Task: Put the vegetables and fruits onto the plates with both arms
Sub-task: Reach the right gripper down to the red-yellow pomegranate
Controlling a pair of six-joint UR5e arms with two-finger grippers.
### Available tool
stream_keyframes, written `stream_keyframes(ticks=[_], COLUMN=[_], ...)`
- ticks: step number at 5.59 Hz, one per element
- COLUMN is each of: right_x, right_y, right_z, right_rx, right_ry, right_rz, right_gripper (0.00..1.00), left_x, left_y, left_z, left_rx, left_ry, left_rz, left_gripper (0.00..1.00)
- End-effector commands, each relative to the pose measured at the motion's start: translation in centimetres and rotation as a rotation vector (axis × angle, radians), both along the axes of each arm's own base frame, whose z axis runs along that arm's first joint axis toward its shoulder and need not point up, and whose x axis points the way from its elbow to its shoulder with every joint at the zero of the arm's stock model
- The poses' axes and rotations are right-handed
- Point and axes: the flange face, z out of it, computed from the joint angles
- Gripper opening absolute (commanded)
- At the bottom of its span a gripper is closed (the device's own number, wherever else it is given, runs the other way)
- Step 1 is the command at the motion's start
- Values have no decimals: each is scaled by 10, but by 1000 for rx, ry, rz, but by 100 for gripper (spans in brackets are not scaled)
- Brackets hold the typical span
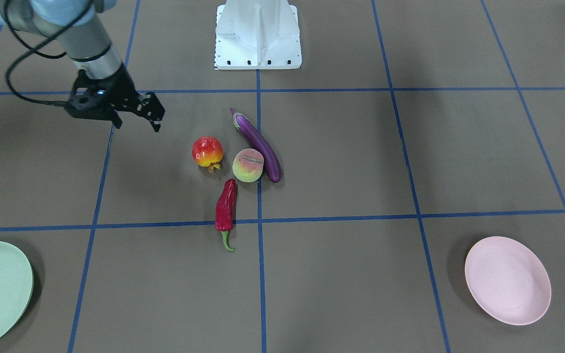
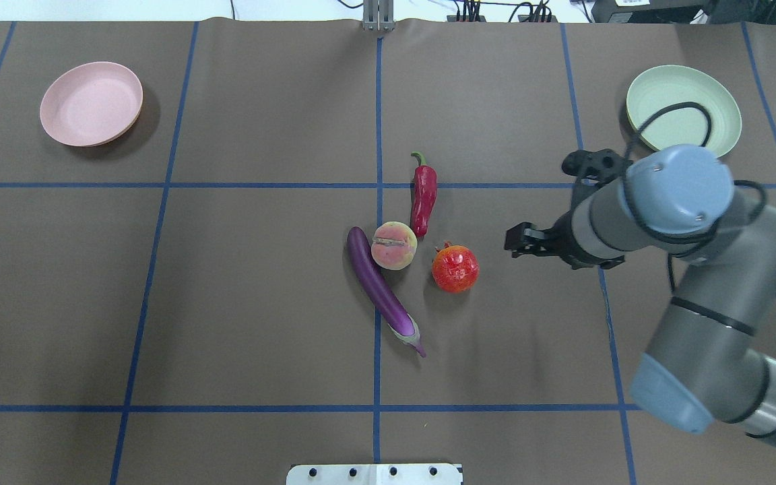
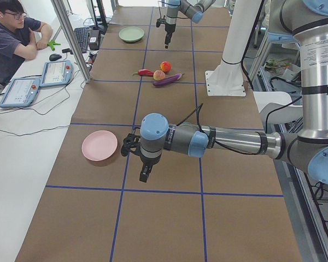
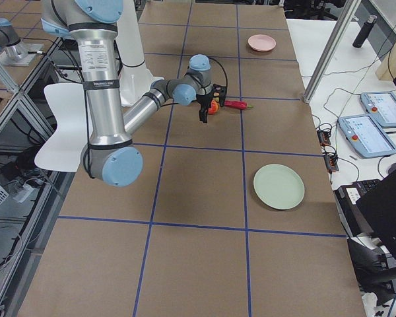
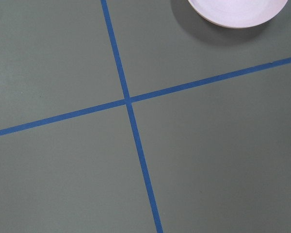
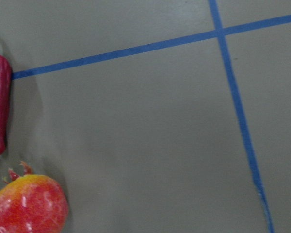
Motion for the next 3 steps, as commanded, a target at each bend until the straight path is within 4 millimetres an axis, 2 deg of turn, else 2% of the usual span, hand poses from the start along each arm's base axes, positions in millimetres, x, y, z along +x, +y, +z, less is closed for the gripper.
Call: stream_keyframes(ticks=[1, 2, 3], right_x=[-73, -79, -94], right_y=[-4, 0, -1], right_z=[-47, -49, -42], right_rx=[-7, 0, 20], right_ry=[-7, -12, -32], right_rz=[11, -2, -3], right_gripper=[100, 100, 100], left_x=[1, 1, 1], left_y=[-1, -1, -1], left_z=[6, 6, 6], left_rx=[-9, -11, -11], left_ry=[-1, -1, -1], left_rz=[3, 3, 3], left_gripper=[100, 100, 100])
